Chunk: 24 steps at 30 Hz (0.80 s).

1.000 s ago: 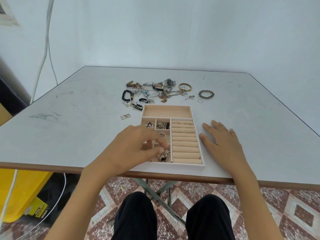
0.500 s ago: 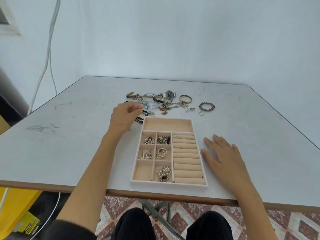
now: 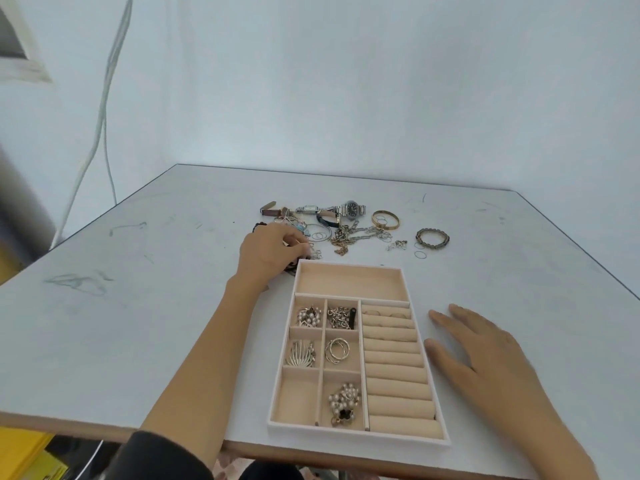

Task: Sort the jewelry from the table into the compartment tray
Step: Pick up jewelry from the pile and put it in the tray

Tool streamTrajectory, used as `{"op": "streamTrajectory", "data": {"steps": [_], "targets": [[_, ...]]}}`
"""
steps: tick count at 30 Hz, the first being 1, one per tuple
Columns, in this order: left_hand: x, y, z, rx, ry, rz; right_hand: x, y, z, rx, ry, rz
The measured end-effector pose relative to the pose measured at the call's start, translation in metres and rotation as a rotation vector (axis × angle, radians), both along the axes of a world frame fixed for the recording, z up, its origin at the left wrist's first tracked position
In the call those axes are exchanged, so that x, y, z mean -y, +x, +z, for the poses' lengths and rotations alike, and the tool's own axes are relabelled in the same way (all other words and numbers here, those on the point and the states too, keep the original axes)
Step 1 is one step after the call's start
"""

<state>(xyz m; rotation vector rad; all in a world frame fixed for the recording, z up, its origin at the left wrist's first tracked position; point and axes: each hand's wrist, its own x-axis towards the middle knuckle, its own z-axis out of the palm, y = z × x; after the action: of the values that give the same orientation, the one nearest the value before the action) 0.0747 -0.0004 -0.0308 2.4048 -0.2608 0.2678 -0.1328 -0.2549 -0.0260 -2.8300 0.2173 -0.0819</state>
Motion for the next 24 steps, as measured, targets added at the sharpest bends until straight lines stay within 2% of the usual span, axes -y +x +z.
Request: {"op": "streamTrajectory", "data": {"steps": [3,6,9,13,19,24], "targets": [[0.000,0.000,0.001,-0.015,-0.119,-0.026,0.008,0.021,0.029,-0.052,0.086,0.020],[0.001,0.001,0.000,-0.026,-0.221,-0.034,0.001,0.060,0.053,0.035,0.187,0.029],[0.002,0.002,0.001,-0.065,-0.402,-0.042,-0.021,0.112,0.064,0.078,0.167,0.163],[0.003,-0.003,0.008,-0.098,-0.609,-0.071,-0.060,0.169,0.066,0.019,0.071,0.344],[0.002,-0.002,0.014,-0.062,-0.719,-0.067,-0.091,0.210,0.055,-0.089,-0.025,0.443],[0.001,-0.003,0.018,-0.112,-0.765,-0.073,-0.096,0.213,0.050,-0.101,-0.098,0.457]]}}
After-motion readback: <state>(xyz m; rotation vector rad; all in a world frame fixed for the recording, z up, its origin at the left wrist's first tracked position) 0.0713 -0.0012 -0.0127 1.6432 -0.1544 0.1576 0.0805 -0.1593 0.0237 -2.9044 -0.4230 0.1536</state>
